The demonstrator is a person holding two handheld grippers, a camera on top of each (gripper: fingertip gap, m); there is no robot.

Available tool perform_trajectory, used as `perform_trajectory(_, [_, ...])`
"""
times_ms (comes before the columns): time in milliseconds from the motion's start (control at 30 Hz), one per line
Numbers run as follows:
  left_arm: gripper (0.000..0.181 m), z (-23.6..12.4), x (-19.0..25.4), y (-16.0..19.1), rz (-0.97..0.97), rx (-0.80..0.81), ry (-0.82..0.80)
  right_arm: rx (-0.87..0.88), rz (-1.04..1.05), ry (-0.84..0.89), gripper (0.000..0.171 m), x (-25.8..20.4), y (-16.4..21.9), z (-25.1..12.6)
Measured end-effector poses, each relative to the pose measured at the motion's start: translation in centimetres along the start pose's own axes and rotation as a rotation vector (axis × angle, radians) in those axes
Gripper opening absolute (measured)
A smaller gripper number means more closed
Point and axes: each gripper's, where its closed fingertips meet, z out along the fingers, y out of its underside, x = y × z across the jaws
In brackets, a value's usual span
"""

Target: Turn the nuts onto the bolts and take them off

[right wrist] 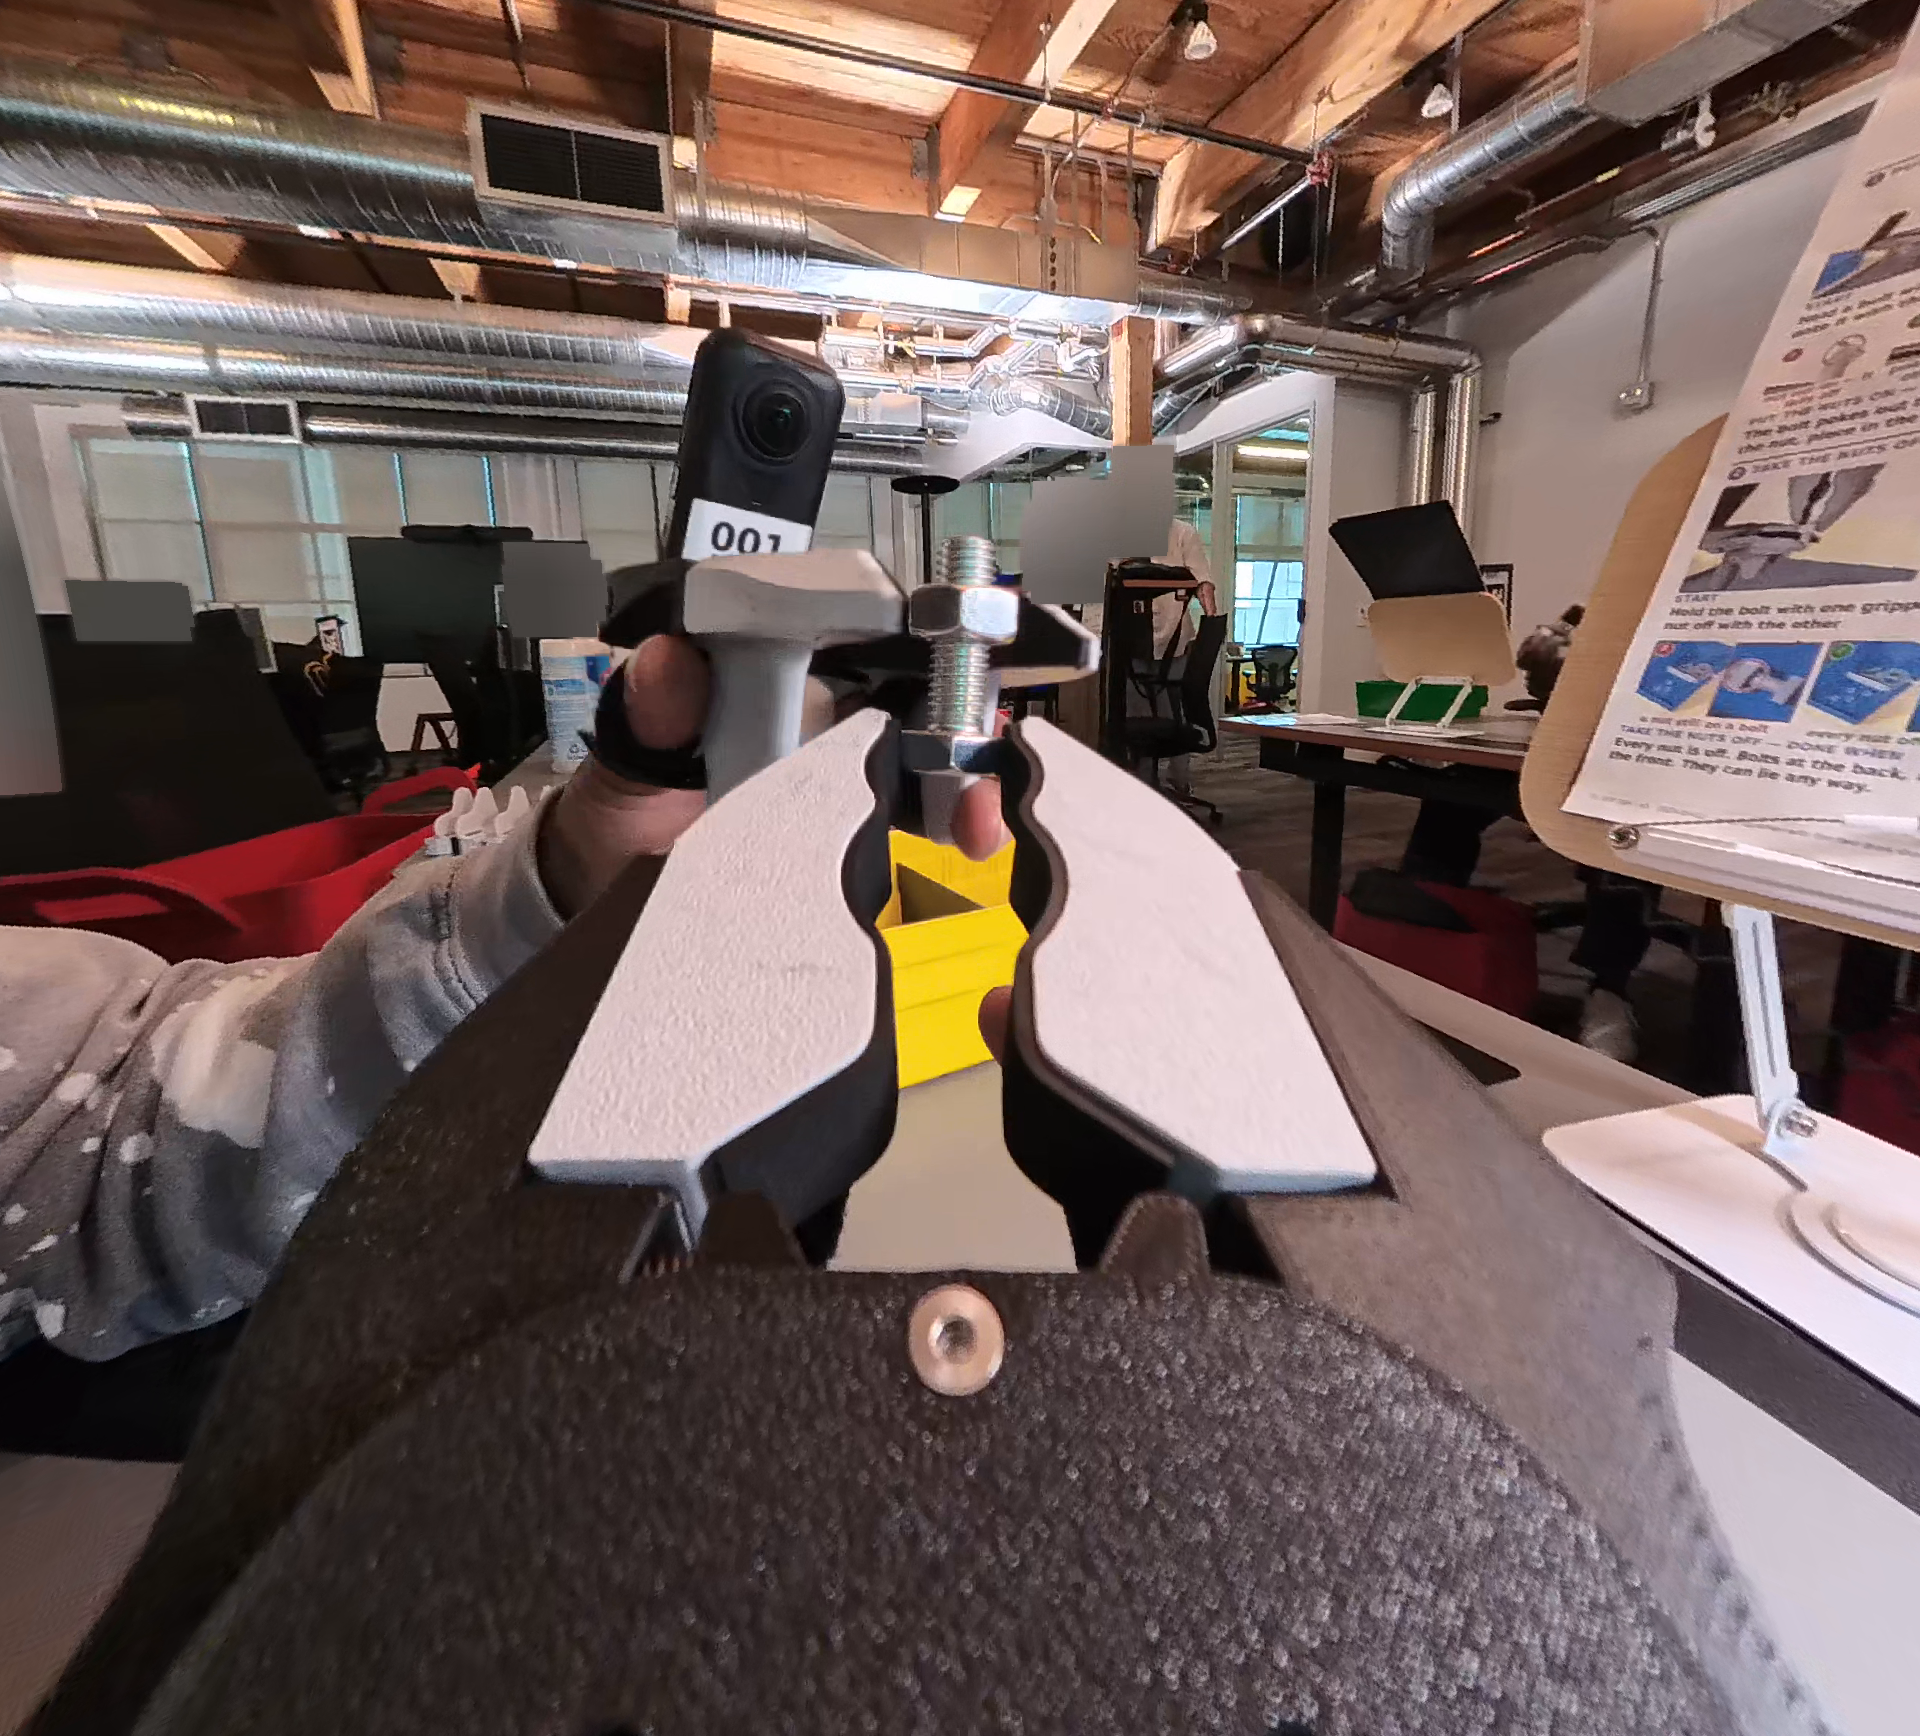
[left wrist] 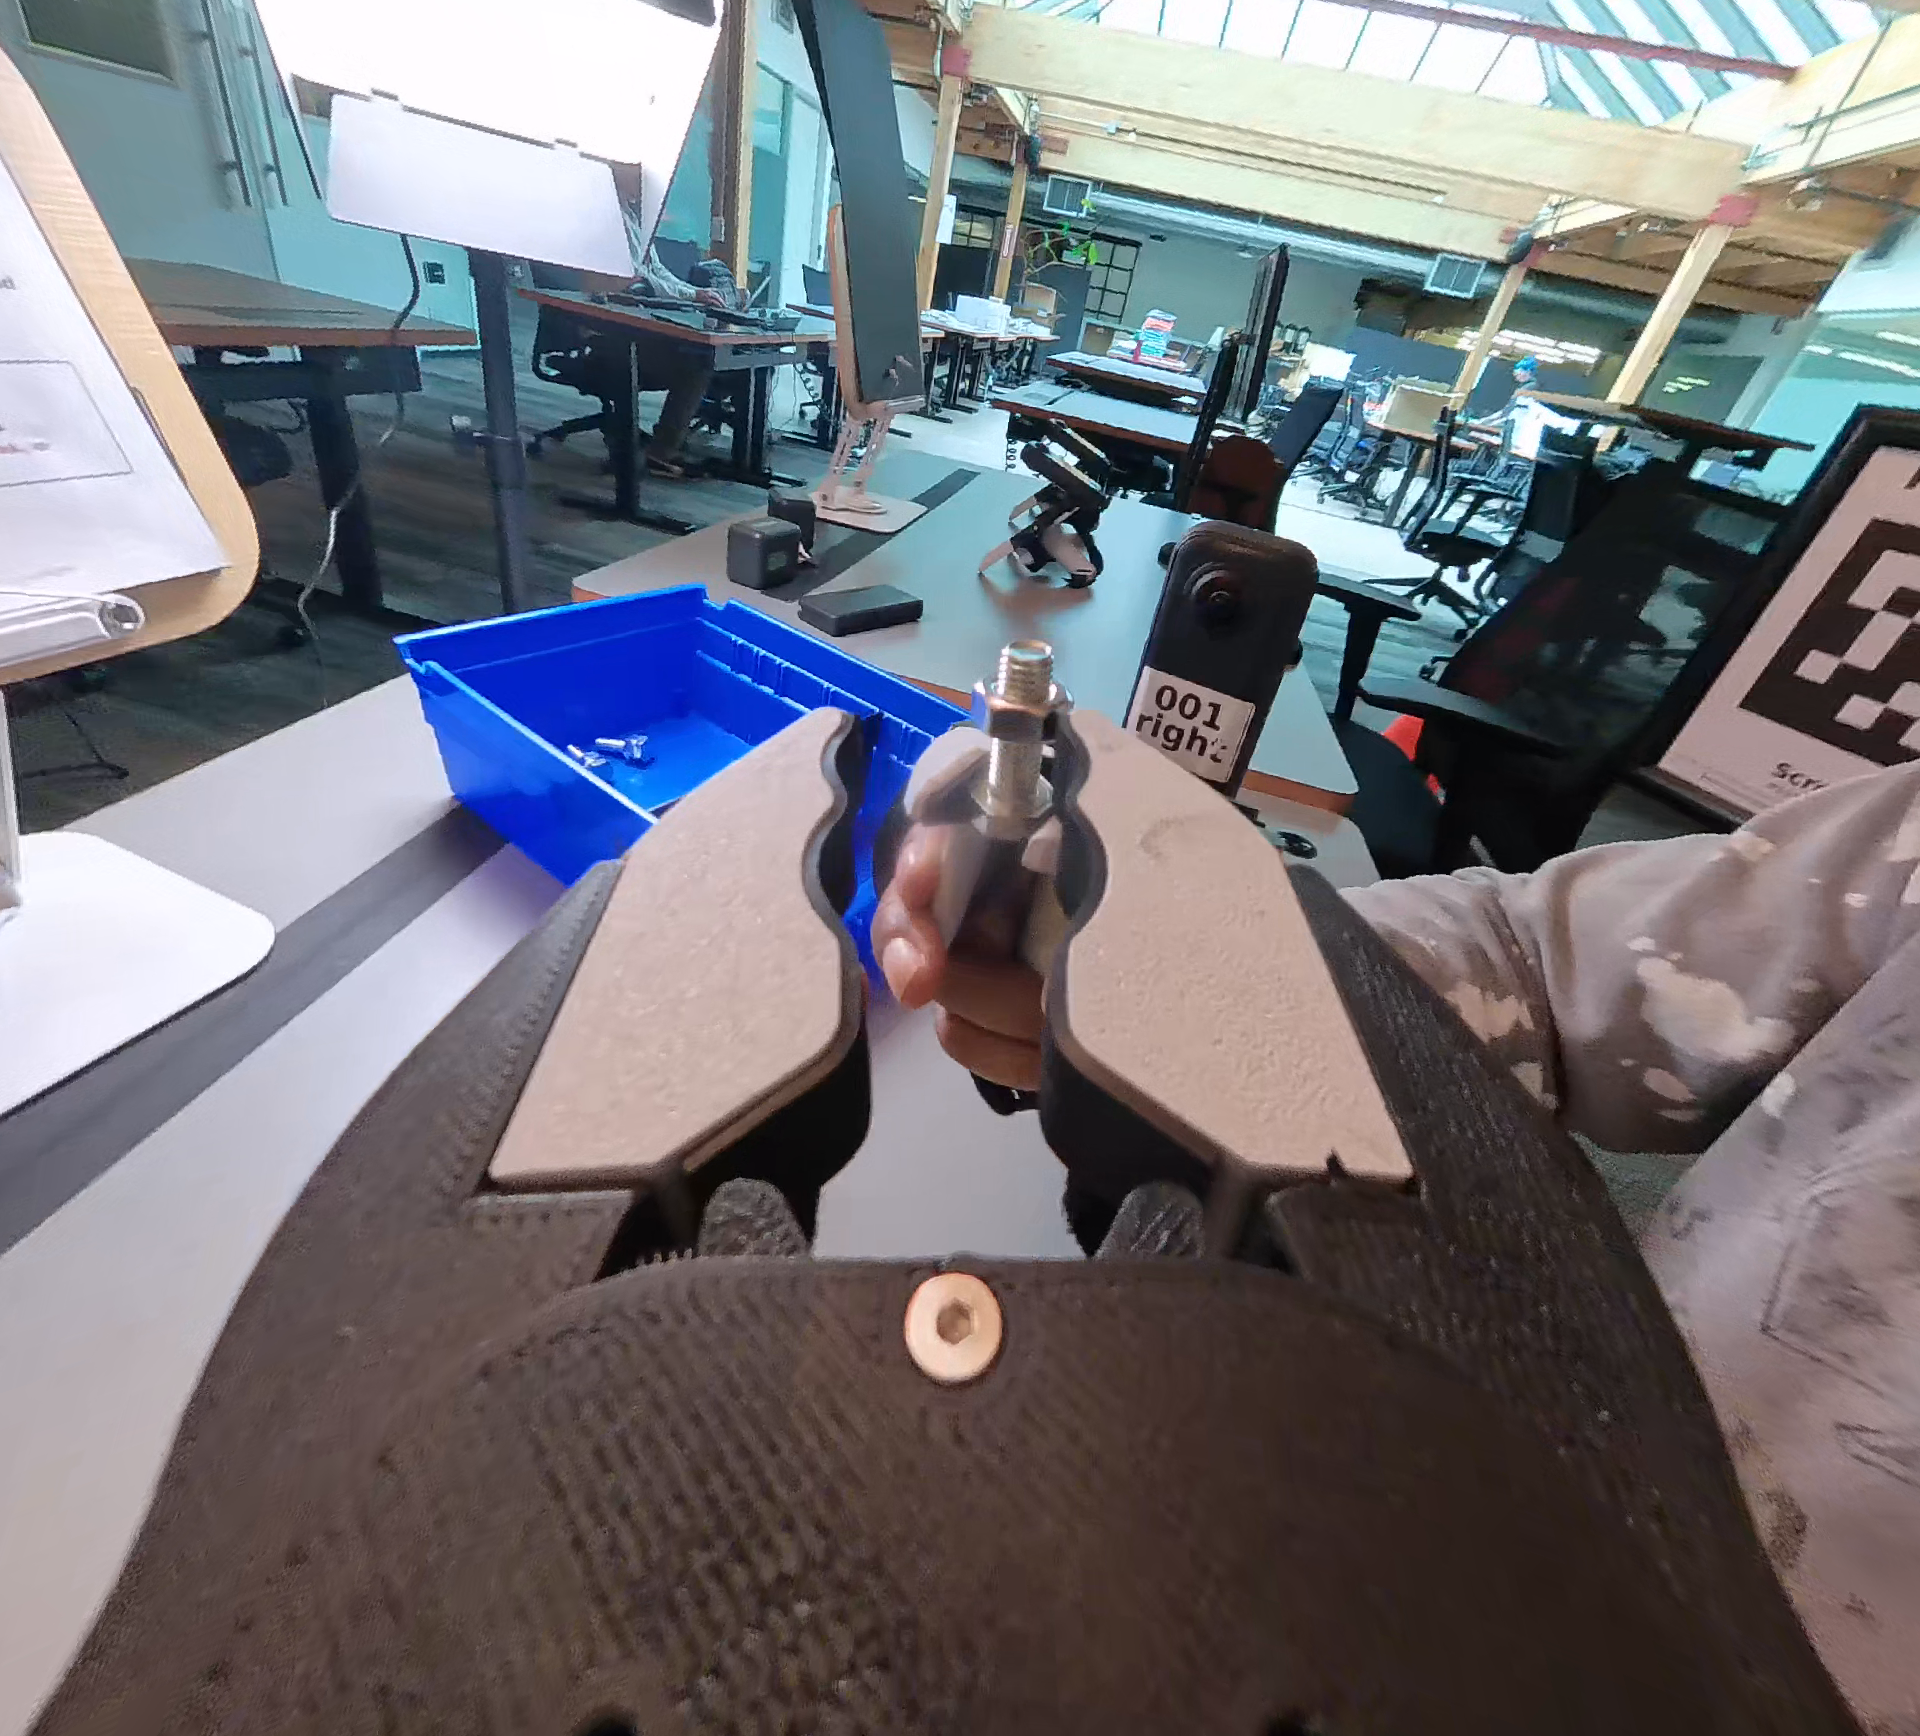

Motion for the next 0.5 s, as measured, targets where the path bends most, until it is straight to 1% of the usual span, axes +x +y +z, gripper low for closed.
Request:
perform_trajectory(33, [0.021,-0.2,-0.7,0.0,-0.032,-0.009,-0.035,0.008,0.006,0.003,0.018,0.1,-0.1,-0.1])
perform_trajectory(67, [0.019,-0.5,-1.9,0.2,-0.029,-0.02,-0.1,0.031,0.014,-0.022,0.018,-0.1,-0.4,-0.2])
perform_trajectory(100, [0.019,-0.8,-2.4,0.3,-0.01,-0.025,-0.122,0.035,0.017,-0.026,0.018,-0.1,-0.6,-0.3])
perform_trajectory(133, [0.021,-0.9,-2.4,0.3,-0.018,-0.024,-0.111,0.032,0.005,-0.023,0.018,-0.1,-0.7,-0.2])
perform_trajectory(233, [0.028,-0.7,-1.3,-0.1,-0.023,-0.011,-0.055,0.024,0.001,-0.013,0.018,0.0,-0.6,-0.2])
perform_trajectory(367, [0.038,0.0,0.4,0.2,-0.027,-0.029,0.029,0.001,-0.002,0.003,0.018,0.2,0.1,-0.1])
perform_trajectory(433, [0.039,0.1,0.1,0.4,-0.018,-0.038,0.004,0.002,-0.006,-0.002,0.018,0.0,0.0,0.0])
perform_trajectory(467, [0.036,0.0,-0.2,0.4,-0.032,-0.038,-0.005,0.001,-0.001,0.005,0.018,0.1,0.0,0.0])
perform_trajectory(500, [0.017,-0.2,-1.2,0.4,-0.063,-0.044,-0.064,0.014,0.008,0.003,0.018,0.3,-0.2,-0.2])
